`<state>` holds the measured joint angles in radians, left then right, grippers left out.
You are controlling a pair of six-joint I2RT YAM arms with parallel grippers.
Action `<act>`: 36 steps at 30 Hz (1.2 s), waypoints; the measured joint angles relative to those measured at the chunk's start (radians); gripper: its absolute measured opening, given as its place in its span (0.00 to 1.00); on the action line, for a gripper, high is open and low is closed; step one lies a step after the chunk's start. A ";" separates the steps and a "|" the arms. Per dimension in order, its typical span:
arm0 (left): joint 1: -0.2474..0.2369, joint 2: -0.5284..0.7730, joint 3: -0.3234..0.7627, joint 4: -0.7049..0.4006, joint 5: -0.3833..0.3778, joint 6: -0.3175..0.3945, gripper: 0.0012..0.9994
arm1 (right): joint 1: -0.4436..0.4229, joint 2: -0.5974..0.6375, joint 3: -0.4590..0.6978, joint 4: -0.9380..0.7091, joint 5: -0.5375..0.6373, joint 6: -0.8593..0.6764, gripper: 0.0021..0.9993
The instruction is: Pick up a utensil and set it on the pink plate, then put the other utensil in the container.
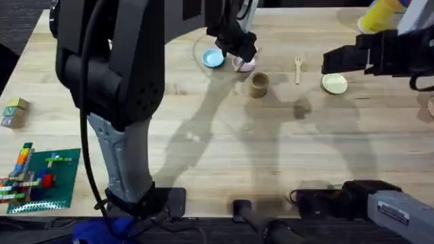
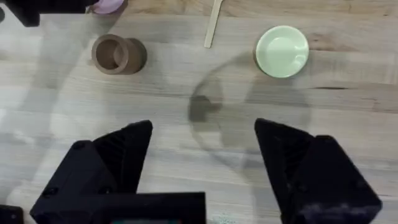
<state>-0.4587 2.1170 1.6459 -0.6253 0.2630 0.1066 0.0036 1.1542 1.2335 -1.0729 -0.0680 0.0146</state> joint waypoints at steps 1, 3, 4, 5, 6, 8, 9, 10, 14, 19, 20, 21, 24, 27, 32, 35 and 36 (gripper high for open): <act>0.000 0.000 0.000 -0.002 0.000 0.000 0.04 | 0.000 0.000 0.000 0.000 0.000 0.000 1.00; 0.000 0.000 0.000 -0.011 0.000 -0.002 0.04 | 0.000 0.000 0.000 0.000 0.000 0.000 1.00; 0.000 0.000 0.000 -0.014 0.001 -0.003 0.04 | 0.000 0.000 0.000 0.000 0.000 0.000 1.00; 0.000 0.000 0.000 -0.014 0.001 -0.003 0.04 | 0.000 0.000 0.000 0.000 0.000 0.000 1.00; 0.000 0.000 0.000 -0.014 0.002 -0.003 0.04 | 0.000 0.000 0.000 0.000 0.000 0.000 1.00; 0.000 0.000 0.000 -0.014 0.003 -0.003 0.04 | 0.000 0.000 0.000 0.000 0.000 0.000 1.00; 0.000 0.000 0.000 -0.014 0.003 -0.003 0.04 | 0.000 0.000 0.000 0.000 0.000 0.000 1.00; 0.000 0.000 0.000 -0.014 0.003 -0.002 0.05 | 0.000 0.000 0.000 0.000 0.000 0.000 1.00; 0.000 0.000 0.000 -0.014 0.003 -0.007 0.42 | 0.000 0.000 0.000 0.000 0.000 0.000 1.00; 0.000 0.000 0.000 -0.014 0.003 -0.009 0.97 | 0.000 0.000 0.000 0.000 0.000 0.000 1.00; 0.000 0.000 0.000 -0.014 0.003 -0.010 0.99 | 0.000 0.000 0.000 0.000 0.000 0.000 1.00; 0.000 0.000 0.000 -0.014 0.003 -0.010 0.99 | 0.000 0.000 0.000 0.000 0.000 0.000 1.00; 0.000 0.000 0.000 -0.015 0.003 -0.010 0.99 | 0.000 0.000 0.000 0.000 0.000 0.000 1.00; 0.000 0.000 0.009 -0.049 0.003 -0.010 0.99 | 0.000 0.000 0.000 0.000 0.000 0.000 1.00; 0.011 0.000 0.104 -0.195 0.003 -0.010 0.99 | 0.000 0.000 0.000 0.000 0.000 0.000 1.00; 0.027 0.000 0.203 -0.294 0.003 -0.003 0.99 | 0.000 0.000 0.000 0.000 0.000 0.000 1.00; 0.033 0.000 0.232 -0.324 0.003 0.003 1.00 | 0.000 0.000 0.000 0.000 0.000 0.000 1.00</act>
<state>-0.4261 2.1170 1.8781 -0.9495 0.2664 0.1093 0.0036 1.1542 1.2335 -1.0733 -0.0677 0.0144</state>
